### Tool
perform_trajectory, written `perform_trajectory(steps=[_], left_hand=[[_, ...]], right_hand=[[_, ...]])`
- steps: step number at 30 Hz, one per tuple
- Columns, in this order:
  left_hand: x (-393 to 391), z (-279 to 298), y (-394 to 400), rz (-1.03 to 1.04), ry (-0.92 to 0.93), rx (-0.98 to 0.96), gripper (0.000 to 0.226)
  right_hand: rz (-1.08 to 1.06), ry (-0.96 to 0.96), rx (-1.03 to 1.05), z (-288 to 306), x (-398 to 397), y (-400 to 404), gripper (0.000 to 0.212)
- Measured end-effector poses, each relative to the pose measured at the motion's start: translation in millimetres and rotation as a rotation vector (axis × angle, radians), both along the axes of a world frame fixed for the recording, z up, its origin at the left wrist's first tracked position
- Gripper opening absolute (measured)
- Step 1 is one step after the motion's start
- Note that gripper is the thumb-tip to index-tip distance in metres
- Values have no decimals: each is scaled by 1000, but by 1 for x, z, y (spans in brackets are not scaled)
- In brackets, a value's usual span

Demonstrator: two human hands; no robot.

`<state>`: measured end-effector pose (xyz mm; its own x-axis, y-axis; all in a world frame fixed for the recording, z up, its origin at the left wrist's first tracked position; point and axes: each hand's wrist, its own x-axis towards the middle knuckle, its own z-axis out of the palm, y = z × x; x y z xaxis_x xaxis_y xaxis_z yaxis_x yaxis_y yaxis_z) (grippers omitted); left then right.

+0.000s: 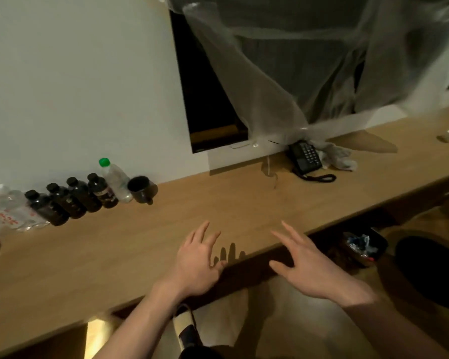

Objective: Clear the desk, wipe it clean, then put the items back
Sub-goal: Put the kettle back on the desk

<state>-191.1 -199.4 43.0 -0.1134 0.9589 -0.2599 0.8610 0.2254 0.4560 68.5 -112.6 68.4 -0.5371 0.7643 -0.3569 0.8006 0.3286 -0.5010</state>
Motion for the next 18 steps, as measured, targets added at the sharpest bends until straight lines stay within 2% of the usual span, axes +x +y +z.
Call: perform_trajectory(steps=[4, 9, 18], left_hand=[[89, -1, -22, -84, -24, -69, 79], [171, 6, -28, -242, 31, -111, 81], [282, 5, 26, -447, 122, -80, 83]], right_hand=[[-71, -35, -1, -5, 94, -41, 76], [-154, -61, 25, 5, 192, -64, 75], [-341, -53, -1, 2, 308, -74, 75]])
